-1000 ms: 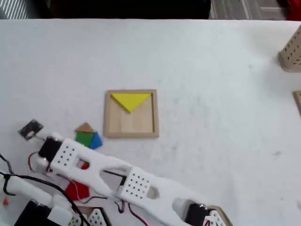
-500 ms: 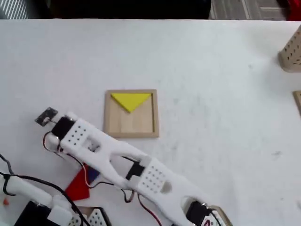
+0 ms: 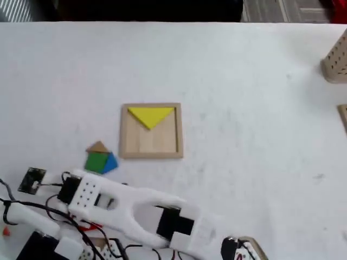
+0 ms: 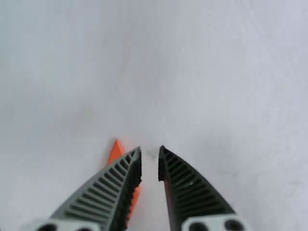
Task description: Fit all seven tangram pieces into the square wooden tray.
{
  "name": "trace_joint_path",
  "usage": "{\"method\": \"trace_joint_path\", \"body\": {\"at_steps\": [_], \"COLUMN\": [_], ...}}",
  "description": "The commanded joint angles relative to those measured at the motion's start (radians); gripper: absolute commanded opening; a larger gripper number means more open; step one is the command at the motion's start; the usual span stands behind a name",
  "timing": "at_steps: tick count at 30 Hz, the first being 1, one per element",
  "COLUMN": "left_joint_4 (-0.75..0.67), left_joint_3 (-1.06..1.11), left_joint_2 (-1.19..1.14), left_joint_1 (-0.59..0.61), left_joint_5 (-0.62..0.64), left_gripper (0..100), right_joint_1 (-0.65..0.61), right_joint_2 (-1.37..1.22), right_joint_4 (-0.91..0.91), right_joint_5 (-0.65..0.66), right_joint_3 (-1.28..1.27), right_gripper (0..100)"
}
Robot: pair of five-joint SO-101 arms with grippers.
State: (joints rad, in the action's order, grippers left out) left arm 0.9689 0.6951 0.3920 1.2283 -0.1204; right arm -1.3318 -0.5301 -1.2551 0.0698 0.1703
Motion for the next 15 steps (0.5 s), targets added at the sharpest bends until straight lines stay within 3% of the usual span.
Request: {"method": "trace_joint_path", "body": {"at_steps": [1, 15], "left_joint_4": [-0.012, 0.034], "left_joint_3": [-0.051, -0.081], "left_joint_2": [0.033, 0.033], "left_joint_1": [0.004, 0.005], "left_joint_5": [0.008, 0.006], "left_gripper": [9, 9], "right_joint_1": [-0.025, 0.209], "right_joint_2": [0.002, -0.093], "right_joint_4": [0.044, 0.002], "right_joint_5": [0.015, -0.020], "right_joint_3": [-0.011, 0.061], "right_gripper": [1.7, 1.7]}}
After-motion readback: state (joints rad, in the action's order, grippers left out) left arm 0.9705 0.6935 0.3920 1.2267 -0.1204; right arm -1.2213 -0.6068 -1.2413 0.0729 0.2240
